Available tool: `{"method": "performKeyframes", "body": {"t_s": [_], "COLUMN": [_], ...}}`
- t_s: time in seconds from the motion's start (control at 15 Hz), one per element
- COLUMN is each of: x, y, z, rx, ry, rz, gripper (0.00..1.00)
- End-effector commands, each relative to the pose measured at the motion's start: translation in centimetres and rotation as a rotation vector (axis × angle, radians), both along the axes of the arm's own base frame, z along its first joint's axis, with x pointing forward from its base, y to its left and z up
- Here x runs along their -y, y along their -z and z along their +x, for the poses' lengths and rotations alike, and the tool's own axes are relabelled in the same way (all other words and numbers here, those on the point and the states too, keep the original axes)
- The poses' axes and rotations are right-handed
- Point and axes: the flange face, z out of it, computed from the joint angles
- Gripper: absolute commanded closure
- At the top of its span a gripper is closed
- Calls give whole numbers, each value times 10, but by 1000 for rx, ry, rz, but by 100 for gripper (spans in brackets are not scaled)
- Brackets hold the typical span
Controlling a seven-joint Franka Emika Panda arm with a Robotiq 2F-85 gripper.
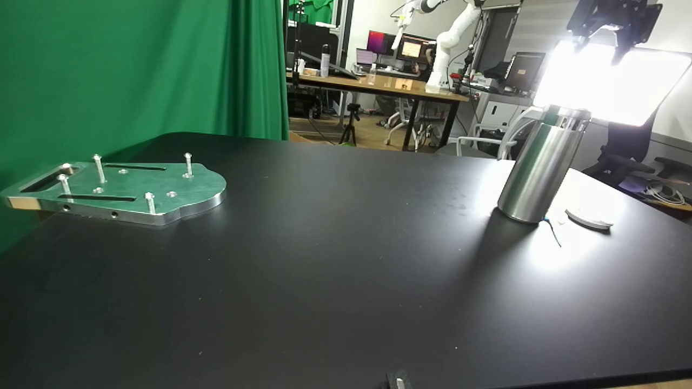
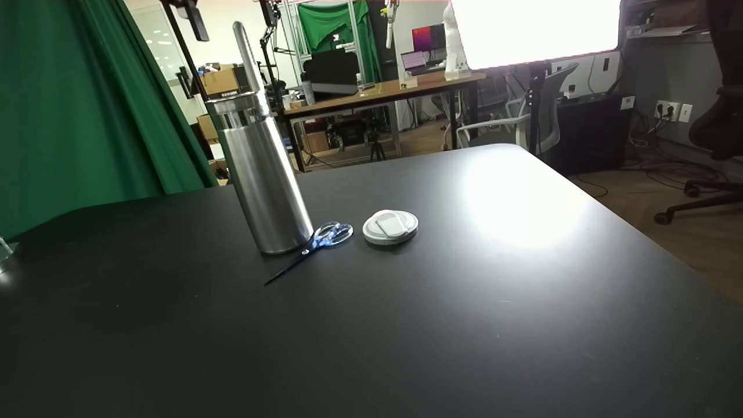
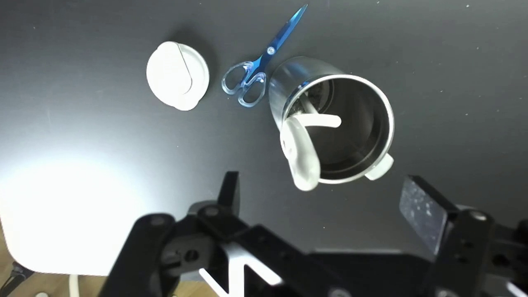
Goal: Stir the contents in the flusk.
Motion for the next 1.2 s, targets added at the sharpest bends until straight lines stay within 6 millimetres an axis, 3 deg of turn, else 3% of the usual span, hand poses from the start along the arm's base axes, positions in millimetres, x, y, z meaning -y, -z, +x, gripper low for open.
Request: {"method": "performKeyframes", "body": {"t_s": [0.0,0.4,0.47,0.53,1.13], "x": [3,10,11,11,10], "y": [9,18,19,20,34], "z": [2,-5,-6,-7,-13], "rx": [11,-16,-17,-19,-43], "ry": [2,16,17,16,21], "rz": [-17,-29,-31,-28,2], "gripper": [0,0,17,26,89]}}
